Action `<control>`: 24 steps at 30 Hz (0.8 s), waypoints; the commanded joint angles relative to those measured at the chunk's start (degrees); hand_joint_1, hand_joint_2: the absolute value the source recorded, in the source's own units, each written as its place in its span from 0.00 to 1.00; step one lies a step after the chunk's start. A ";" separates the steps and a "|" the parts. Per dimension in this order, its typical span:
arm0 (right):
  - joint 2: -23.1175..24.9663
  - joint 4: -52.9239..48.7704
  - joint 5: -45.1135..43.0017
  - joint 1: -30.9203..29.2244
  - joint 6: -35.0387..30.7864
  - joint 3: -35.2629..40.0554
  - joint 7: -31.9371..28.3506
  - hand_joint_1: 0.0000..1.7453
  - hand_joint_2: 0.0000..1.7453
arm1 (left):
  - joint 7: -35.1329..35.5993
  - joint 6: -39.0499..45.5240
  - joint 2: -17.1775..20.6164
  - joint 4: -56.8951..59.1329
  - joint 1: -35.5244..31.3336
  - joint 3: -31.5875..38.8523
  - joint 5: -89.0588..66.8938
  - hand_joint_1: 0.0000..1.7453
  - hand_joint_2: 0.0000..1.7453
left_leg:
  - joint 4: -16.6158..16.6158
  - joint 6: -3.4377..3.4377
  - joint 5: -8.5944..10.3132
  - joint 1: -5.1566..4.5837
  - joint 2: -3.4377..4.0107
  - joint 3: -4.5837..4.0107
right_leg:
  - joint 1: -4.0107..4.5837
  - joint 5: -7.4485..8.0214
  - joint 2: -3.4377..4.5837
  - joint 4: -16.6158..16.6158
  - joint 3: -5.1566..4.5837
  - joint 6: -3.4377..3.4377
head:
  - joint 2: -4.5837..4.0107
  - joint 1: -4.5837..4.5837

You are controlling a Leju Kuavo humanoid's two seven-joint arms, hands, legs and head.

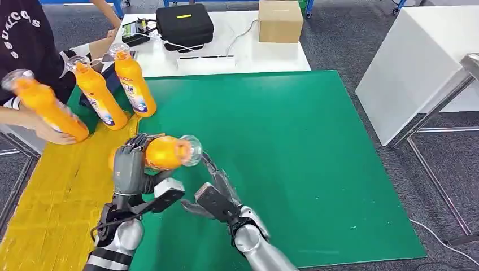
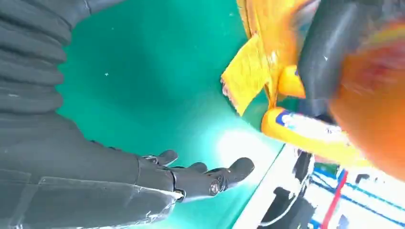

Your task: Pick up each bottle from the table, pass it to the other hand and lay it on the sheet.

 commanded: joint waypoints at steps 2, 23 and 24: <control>-5.47 -21.08 -4.14 9.44 2.68 -15.06 0.95 0.00 0.00 | 34.22 -4.41 22.30 9.50 -8.67 -14.99 -18.06 1.00 1.00 | -0.10 -0.04 -0.04 0.01 -0.07 0.22 | 0.03 -0.09 -0.21 -0.11 0.26 -0.02 | 0.00 -0.02; -5.69 -23.99 -4.49 11.07 5.33 -19.55 1.84 0.00 0.00 | 21.55 -9.88 11.75 52.07 -19.31 2.00 -16.11 0.00 1.00 | -0.11 -0.16 0.04 0.08 0.05 0.44 | 0.00 -0.02 -0.05 -0.06 0.42 -0.04 | 0.00 -0.04; -5.69 -23.99 -4.49 11.07 5.33 -19.55 1.84 0.00 0.00 | 21.55 -9.88 11.75 52.07 -19.31 2.00 -16.11 0.00 1.00 | -0.14 -0.17 0.05 0.10 0.07 0.51 | 0.02 -0.01 -0.07 -0.10 0.48 -0.05 | 0.00 -0.04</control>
